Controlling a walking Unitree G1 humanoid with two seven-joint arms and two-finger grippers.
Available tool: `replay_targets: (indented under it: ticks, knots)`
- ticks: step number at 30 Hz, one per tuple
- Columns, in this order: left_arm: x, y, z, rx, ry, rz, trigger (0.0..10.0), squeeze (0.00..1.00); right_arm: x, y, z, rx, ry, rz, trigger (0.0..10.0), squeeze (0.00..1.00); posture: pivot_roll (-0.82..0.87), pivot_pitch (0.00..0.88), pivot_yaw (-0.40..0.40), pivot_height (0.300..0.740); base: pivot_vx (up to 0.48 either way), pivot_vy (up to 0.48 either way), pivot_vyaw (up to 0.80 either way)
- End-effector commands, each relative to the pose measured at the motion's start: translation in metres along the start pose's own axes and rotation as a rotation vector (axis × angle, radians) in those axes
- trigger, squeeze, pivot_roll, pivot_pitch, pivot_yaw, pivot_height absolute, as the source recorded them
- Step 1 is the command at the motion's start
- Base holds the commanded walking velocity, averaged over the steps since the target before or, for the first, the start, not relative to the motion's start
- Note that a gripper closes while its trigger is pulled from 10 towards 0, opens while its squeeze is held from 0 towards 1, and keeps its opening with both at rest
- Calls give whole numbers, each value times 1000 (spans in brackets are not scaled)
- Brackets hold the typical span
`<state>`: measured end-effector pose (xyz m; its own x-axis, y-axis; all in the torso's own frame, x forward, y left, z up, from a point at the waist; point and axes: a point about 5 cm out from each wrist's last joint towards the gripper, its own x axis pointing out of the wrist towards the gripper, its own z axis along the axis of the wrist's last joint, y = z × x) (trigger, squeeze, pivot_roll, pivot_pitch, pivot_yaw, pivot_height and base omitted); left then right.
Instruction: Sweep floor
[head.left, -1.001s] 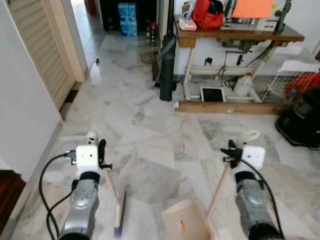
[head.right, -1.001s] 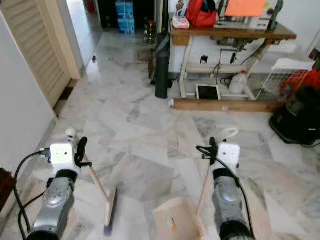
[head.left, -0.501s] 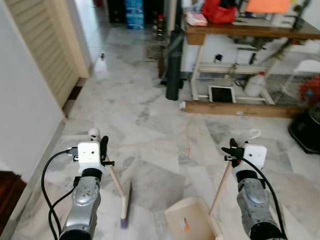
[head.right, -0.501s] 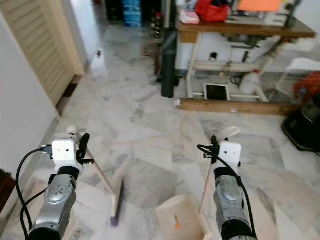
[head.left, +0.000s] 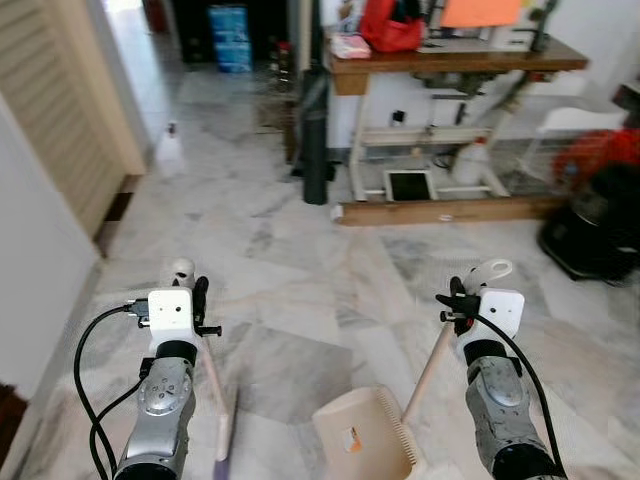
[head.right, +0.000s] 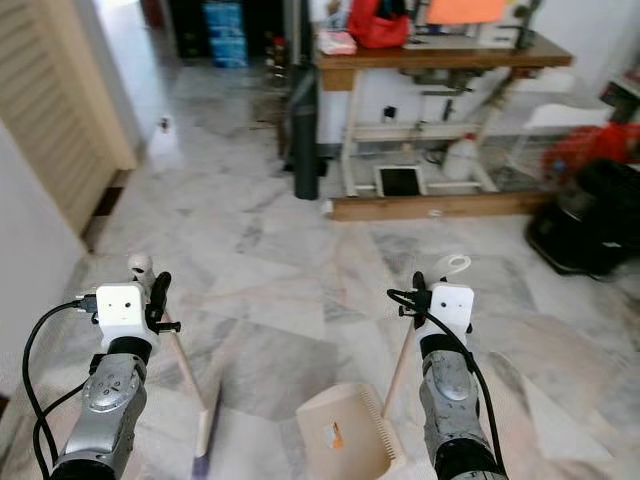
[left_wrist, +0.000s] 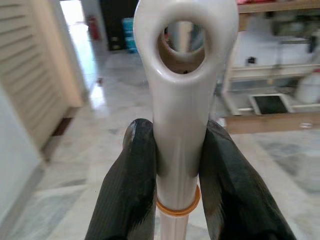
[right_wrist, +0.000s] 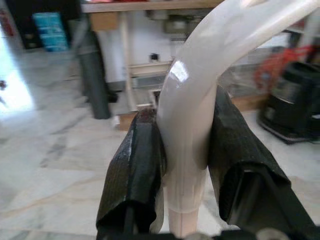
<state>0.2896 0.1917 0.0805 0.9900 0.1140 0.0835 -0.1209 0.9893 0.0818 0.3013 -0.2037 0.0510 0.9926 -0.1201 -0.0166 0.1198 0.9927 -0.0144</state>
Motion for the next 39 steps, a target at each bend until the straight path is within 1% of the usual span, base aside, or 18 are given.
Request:
replay_targets:
  ticks: [1, 4, 8, 16, 20, 39]
  knots:
    - [4, 2, 9, 0, -39, 5, 10000, 0, 2, 2, 5, 11, -20, 10, 10000, 0, -62, 0, 3, 740, 0, 0, -788]
    - [4, 2, 9, -4, -36, 8, 10000, 0, 2, 2, 5, 12, -20, 7, 10000, 0, -62, 0, 3, 740, 0, 0, -796]
    - [5, 2, 9, -6, -35, 10, 10000, 0, 2, 0, 5, 14, -23, 0, 10000, 0, -62, 0, 3, 740, 0, 480, -788]
    - [5, 2, 10, -6, -38, 10, 10000, 0, 3, 0, 6, 15, -23, 0, 10000, 0, -62, 0, 3, 740, 0, 0, -788]
    - [5, 2, 10, -5, -38, 12, 10000, 0, 3, 1, 6, 16, -23, 1, 10000, 0, -61, 0, 4, 740, 0, 375, -788]
    - [5, 1, 12, -4, -41, 8, 10000, 0, 3, 0, 6, 16, -25, -6, 10000, 0, -61, 0, 5, 740, 0, 0, -788]
